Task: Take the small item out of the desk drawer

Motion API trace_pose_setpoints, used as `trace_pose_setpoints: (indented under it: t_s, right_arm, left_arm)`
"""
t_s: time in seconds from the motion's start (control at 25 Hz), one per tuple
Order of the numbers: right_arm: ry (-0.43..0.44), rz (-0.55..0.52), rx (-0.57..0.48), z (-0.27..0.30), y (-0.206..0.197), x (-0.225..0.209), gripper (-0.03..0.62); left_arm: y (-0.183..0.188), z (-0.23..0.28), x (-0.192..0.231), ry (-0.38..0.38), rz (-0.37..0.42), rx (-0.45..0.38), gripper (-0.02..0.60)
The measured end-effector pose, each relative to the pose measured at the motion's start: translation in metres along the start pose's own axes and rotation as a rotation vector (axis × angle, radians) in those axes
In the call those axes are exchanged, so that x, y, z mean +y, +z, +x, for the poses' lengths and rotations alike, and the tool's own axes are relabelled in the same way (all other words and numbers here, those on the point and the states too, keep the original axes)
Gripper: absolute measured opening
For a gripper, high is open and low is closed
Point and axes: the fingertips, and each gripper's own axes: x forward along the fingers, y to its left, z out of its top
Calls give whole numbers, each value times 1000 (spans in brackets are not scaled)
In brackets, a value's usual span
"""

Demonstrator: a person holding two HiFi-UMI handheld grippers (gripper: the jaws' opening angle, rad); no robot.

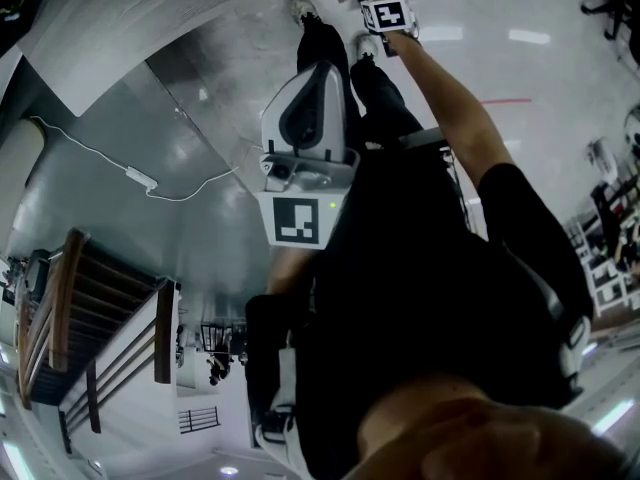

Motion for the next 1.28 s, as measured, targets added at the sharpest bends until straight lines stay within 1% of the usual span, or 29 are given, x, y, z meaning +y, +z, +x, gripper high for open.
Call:
trace_pose_setpoints:
  t_s: [0.04, 0.08, 0.12, 0.4, 0.72, 0.8, 0.92, 1.04, 1.08, 1.16, 1.2, 1.28]
  right_arm:
    - [-3, -1, -2, 0, -1, 0, 199]
    - [-9, -1, -4, -1, -1, -1, 182]
    - [-17, 0, -6, -3, -2, -1, 152]
    - [-19, 0, -21, -10, 0, -3, 141]
    - [-21, 5, -57, -33, -1, -8, 132]
    - [-3, 8, -72, -39, 0, -5, 130]
    - [58, 28, -85, -51, -2, 7, 130]
    - [19, 2, -124, -64, -1, -3, 129]
    - [26, 3, -132, -70, -2, -2, 129]
    - [86, 25, -135, -87, -7, 11, 129]
    - [89, 23, -145, -95, -8, 11, 129]
    - [41, -7, -186, -107, -6, -3, 127]
  left_arm:
    - [0, 0, 0, -1, 0, 0, -2]
    - [-1, -1, -1, -2, 1, 0, -2]
    - [-1, -2, -1, -2, 1, 0, -2]
    - [0, -8, -4, 0, 15, -9, -2]
    - [7, -26, -26, 0, 31, -35, -2]
    - [8, -30, -33, -1, 36, -42, -2]
    - [11, -39, -44, 1, 38, -56, -2]
    - [17, -50, -56, 6, 50, -81, -2]
    - [19, -54, -61, 7, 54, -89, -2]
    - [21, -63, -72, 8, 61, -102, -2]
    - [21, -68, -78, 9, 63, -108, -2]
    - [19, -74, -91, 10, 67, -118, -2]
